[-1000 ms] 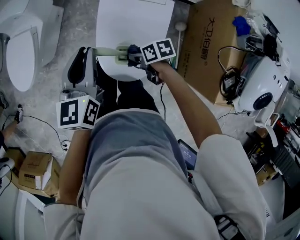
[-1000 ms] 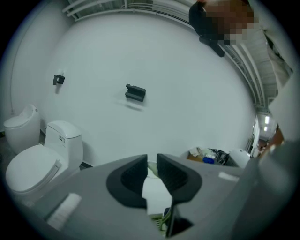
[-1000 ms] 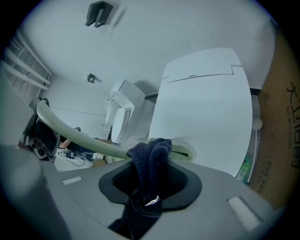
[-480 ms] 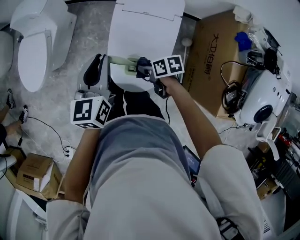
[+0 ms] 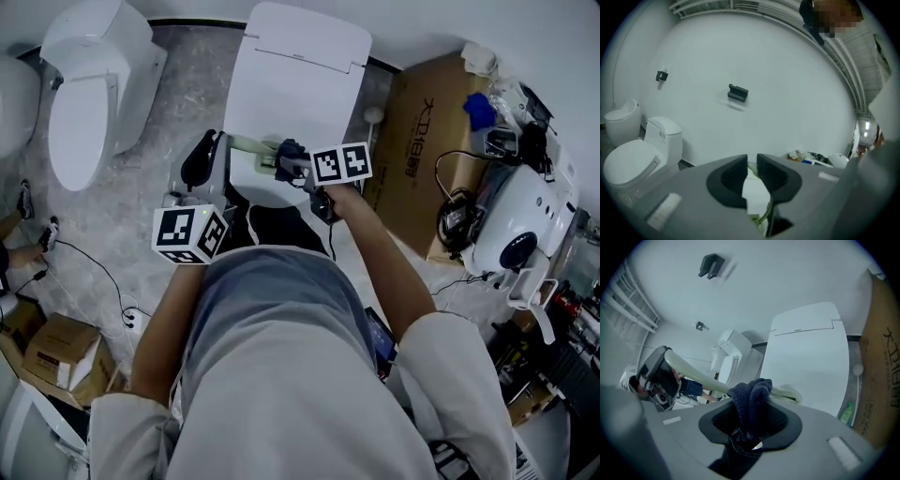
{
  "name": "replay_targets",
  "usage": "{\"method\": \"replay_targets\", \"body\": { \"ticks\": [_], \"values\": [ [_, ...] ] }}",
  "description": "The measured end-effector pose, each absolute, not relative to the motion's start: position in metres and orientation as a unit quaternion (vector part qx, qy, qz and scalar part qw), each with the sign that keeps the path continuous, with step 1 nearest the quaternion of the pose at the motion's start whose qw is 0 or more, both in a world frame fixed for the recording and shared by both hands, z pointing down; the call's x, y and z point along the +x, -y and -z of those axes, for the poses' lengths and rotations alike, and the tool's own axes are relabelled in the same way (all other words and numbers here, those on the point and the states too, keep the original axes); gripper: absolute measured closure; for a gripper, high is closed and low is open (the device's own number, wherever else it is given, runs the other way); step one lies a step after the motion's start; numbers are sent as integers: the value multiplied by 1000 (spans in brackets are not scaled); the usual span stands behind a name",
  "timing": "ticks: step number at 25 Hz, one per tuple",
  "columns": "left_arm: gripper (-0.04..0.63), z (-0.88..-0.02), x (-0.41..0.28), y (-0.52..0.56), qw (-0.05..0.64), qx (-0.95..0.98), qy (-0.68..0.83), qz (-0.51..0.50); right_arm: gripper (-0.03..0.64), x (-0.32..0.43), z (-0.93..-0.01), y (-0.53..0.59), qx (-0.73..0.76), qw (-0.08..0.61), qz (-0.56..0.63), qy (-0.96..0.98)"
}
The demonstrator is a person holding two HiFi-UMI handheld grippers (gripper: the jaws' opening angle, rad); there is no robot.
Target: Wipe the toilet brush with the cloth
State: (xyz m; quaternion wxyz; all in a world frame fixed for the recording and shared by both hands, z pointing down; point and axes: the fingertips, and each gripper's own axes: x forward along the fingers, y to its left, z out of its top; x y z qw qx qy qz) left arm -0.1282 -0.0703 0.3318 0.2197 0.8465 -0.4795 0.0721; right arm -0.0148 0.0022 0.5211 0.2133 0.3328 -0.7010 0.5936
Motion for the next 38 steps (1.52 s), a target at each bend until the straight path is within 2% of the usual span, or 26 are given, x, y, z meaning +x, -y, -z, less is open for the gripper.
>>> {"method": "replay_targets", "body": {
  "ticks": [26, 31, 38],
  "values": [
    [595, -325, -127, 70, 228, 851, 469, -65, 500, -27, -442, 6, 330, 170, -547, 750],
    [595, -323, -127, 68, 210, 859, 460, -80, 500, -31, -429, 8, 330, 163, -542, 755],
    [595, -322, -131, 69, 228, 856, 460, -69, 500, -41, -398, 13, 328, 137, -532, 768]
  ]
}}
